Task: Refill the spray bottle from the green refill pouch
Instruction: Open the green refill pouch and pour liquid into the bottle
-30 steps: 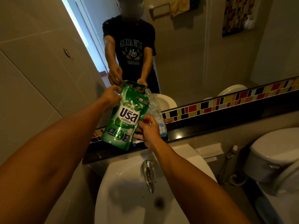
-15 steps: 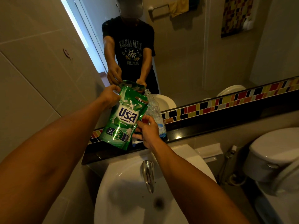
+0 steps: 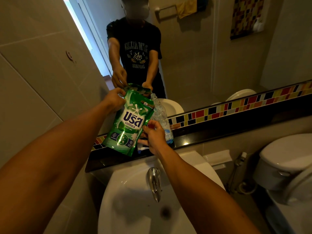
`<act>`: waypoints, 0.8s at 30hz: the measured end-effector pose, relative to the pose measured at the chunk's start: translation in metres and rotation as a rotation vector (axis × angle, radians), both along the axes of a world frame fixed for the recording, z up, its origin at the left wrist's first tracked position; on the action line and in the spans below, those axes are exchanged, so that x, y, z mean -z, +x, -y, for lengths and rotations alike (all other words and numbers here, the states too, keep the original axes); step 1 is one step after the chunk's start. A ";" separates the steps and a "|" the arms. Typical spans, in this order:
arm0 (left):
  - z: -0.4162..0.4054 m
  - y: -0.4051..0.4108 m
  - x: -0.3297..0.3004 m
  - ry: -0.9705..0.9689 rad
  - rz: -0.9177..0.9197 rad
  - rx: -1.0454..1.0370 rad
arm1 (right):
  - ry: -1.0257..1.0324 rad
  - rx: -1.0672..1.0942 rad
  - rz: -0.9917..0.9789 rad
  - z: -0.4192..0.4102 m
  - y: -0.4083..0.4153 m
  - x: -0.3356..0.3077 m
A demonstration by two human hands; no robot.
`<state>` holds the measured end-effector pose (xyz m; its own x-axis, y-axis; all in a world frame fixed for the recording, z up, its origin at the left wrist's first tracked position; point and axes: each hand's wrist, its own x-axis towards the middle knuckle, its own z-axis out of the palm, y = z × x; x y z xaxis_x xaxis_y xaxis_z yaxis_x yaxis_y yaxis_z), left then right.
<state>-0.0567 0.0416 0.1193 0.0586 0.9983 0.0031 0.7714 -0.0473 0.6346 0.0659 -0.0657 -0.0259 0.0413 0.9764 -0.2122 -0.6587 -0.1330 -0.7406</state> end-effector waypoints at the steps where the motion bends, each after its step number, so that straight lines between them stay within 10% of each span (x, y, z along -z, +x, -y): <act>1: 0.000 0.000 0.000 -0.008 0.000 0.001 | -0.001 0.000 -0.001 0.000 0.000 0.000; 24: 0.000 0.001 -0.001 -0.017 -0.030 -0.006 | -0.007 0.004 -0.006 -0.002 -0.002 0.002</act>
<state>-0.0555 0.0411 0.1206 0.0523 0.9985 -0.0154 0.7906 -0.0320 0.6115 0.0636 -0.0639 -0.0280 0.0440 0.9747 -0.2192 -0.6633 -0.1356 -0.7360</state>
